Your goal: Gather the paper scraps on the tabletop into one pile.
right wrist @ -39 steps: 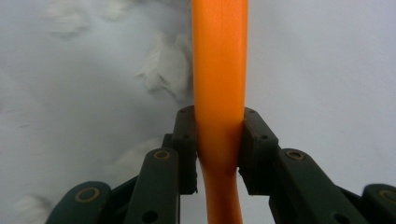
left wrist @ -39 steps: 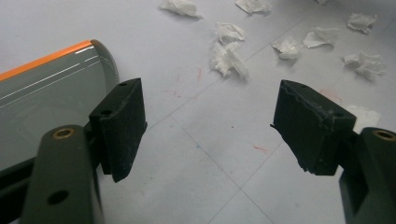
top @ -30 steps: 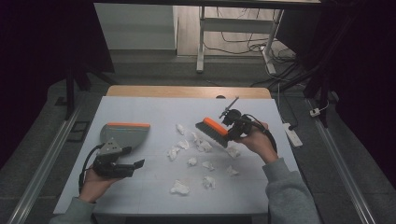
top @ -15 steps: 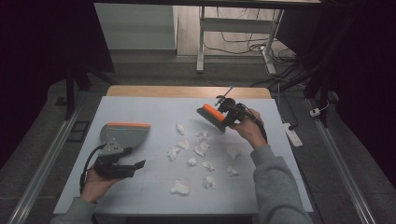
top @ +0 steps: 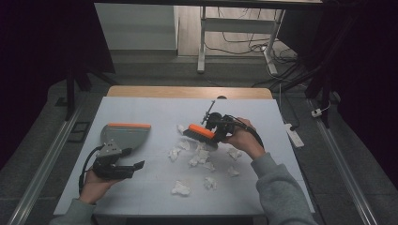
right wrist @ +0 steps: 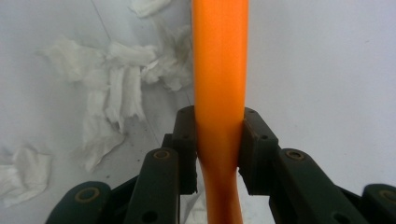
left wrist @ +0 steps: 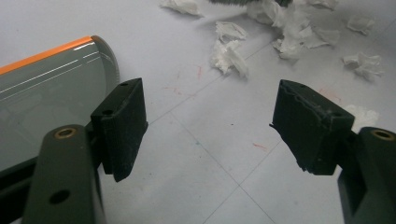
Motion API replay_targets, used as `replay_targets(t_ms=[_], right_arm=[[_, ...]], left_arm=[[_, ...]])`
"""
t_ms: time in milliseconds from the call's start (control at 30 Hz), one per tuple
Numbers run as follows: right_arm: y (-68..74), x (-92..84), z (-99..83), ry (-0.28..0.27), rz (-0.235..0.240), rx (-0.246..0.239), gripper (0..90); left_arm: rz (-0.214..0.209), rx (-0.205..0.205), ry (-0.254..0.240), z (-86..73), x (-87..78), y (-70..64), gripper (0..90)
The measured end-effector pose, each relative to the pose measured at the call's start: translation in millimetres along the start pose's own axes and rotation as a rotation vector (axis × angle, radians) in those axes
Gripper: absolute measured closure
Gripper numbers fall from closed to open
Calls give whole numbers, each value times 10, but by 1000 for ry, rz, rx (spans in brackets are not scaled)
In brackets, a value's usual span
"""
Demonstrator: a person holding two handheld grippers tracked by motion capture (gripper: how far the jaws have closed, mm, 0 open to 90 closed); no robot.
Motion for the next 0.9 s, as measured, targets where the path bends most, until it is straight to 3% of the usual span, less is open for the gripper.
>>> replay_targets(t_ms=[167,267,400,567,733,900], right_arm=[[-153,-142,46,-104,-44,70,707],[-261,-111,162,-128,-75,68,707],[-362,20,395,-116,-109,47,707],[-422,205,649,-81,-109,9,707],[-438,357,782,-35,-122,-38,707],[-368,438,845,-17,-102,-86,707]], left_arm=[[1,0,1,8,13,5,268],[1,-1,3,8,23,13,268],[1,-3,3,5,18,18,268],[-2,-12,-2,-6,8,31,268],[-3,-8,-5,-13,-7,32,268],[1,-10,1,-27,5,44,268]])
Point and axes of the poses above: each handheld gripper's, and its own axes: x roughly forward along the jaws, z roughly out of its top, y roughly to its left, the point moved 2 cm from there along x, roughly forward along the jaws, and after that the axes turned 2 degrees about -z, right-handed, at the moved point
